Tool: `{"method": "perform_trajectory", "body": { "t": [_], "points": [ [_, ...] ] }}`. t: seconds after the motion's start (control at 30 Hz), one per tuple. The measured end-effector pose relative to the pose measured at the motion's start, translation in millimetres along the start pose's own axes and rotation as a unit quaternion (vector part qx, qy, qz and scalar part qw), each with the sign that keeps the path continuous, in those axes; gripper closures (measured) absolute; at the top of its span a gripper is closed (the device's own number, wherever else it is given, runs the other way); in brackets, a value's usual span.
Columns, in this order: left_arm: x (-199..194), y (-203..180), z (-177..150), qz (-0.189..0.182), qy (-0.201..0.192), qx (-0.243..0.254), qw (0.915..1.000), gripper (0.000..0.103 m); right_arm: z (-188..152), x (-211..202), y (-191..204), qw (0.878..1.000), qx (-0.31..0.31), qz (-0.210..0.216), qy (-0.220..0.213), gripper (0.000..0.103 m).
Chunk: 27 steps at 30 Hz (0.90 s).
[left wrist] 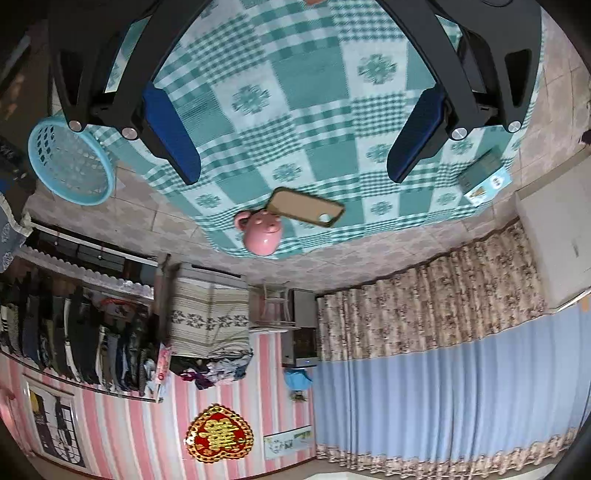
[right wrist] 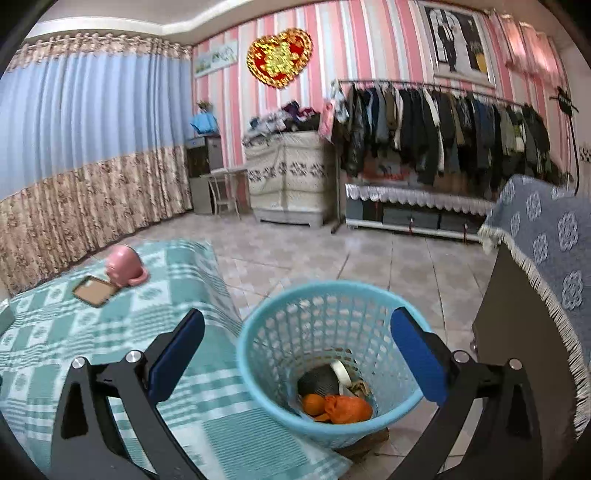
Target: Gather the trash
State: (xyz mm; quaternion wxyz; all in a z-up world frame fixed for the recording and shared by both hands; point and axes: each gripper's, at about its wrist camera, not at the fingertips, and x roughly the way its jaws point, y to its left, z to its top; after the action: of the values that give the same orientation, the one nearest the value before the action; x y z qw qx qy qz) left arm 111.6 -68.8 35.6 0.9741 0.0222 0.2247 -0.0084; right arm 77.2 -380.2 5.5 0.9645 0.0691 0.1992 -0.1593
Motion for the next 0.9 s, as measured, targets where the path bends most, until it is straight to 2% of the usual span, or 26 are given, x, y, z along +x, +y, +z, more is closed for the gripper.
{"method": "perform_trajectory", "body": {
  "t": [0.13, 0.37, 0.67, 0.9],
  "points": [
    [-17.9, 7.8, -1.9, -0.002, -0.010, -0.014, 0.9999, 0.005, 3.9, -34.6, 16.1, 0.999, 0.012, 0.043, 0.000, 0.004],
    [-43.8, 7.8, -22.7, 0.003, -0.022, -0.020, 0.9996, 0.005, -19.8, -65.1, 44.4, 0.997, -0.013, 0.076, 0.018, 0.004],
    [-68.2, 2.9, -55.9, -0.002, -0.025, -0.011, 0.9996, 0.005, -37.5, -96.5, 68.0, 0.994, -0.043, 0.098, 0.004, 0.004],
    [-83.8, 1.0, -64.5, -0.012, -0.034, -0.011, 0.9993, 0.005, -40.2, -110.4, 79.2, 0.992, -0.061, 0.108, -0.011, 0.004]
  ]
}}
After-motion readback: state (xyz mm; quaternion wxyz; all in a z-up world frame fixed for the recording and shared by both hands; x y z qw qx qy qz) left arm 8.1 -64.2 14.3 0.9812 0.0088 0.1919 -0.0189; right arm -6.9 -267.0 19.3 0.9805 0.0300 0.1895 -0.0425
